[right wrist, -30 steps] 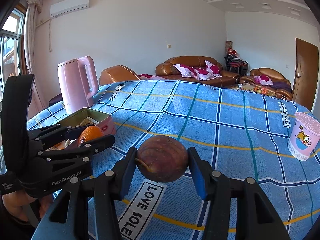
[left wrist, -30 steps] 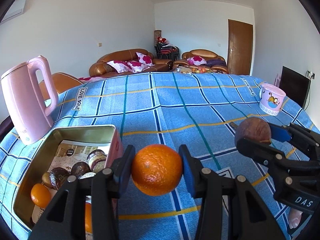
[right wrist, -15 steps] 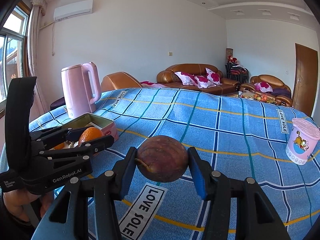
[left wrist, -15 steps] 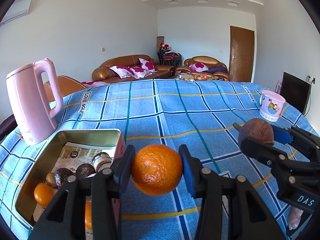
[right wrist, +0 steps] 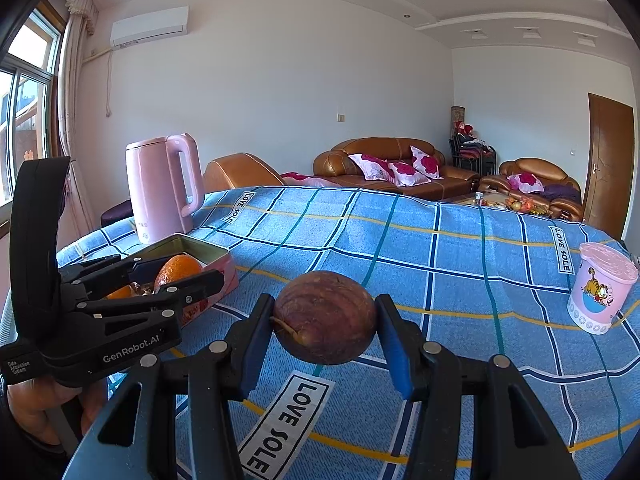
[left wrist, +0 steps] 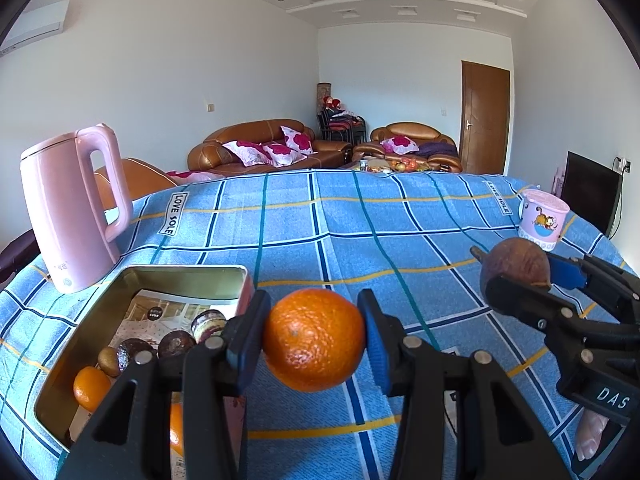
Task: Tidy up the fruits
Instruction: 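Lift the orange with the left tool while the right tool holds the purple fruit raised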
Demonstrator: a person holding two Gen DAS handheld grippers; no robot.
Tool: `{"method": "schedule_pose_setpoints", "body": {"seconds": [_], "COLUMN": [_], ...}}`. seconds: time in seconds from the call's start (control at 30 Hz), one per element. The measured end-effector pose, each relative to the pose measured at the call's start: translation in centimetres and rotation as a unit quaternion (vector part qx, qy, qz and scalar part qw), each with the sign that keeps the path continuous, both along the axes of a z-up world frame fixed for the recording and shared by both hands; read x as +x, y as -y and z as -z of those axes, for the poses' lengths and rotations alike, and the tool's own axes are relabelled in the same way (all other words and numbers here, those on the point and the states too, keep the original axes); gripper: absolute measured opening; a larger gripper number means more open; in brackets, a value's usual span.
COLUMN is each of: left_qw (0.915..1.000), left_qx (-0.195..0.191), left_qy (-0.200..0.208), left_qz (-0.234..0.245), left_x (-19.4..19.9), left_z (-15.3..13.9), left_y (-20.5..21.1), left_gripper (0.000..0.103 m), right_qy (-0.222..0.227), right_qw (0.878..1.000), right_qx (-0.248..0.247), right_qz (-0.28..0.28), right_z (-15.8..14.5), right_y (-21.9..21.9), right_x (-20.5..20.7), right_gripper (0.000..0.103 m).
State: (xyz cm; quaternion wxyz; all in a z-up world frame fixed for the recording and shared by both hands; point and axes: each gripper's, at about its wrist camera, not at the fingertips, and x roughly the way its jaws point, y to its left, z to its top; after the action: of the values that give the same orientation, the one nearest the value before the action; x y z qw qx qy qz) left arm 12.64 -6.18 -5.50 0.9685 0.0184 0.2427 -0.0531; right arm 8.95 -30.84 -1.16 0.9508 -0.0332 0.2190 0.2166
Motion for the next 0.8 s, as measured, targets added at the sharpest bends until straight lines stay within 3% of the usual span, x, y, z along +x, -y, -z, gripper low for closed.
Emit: {"method": "schedule_pose_setpoints", "body": {"seconds": [0.8], "left_qw": [0.999], "left_qx": [0.008], "left_qy": [0.043], "left_qz": [-0.009], "left_x": [-1.5], "left_z": [-0.6], "left_y": [0.1], "left_gripper": [0.047], "right_qy": [0.033], "right_qw": [0.999], "right_qx": [0.008], "right_qz": [0.002], "right_z": [-0.4], "right_y": [0.7], "right_x": [-1.2], "right_gripper": [0.053]}}
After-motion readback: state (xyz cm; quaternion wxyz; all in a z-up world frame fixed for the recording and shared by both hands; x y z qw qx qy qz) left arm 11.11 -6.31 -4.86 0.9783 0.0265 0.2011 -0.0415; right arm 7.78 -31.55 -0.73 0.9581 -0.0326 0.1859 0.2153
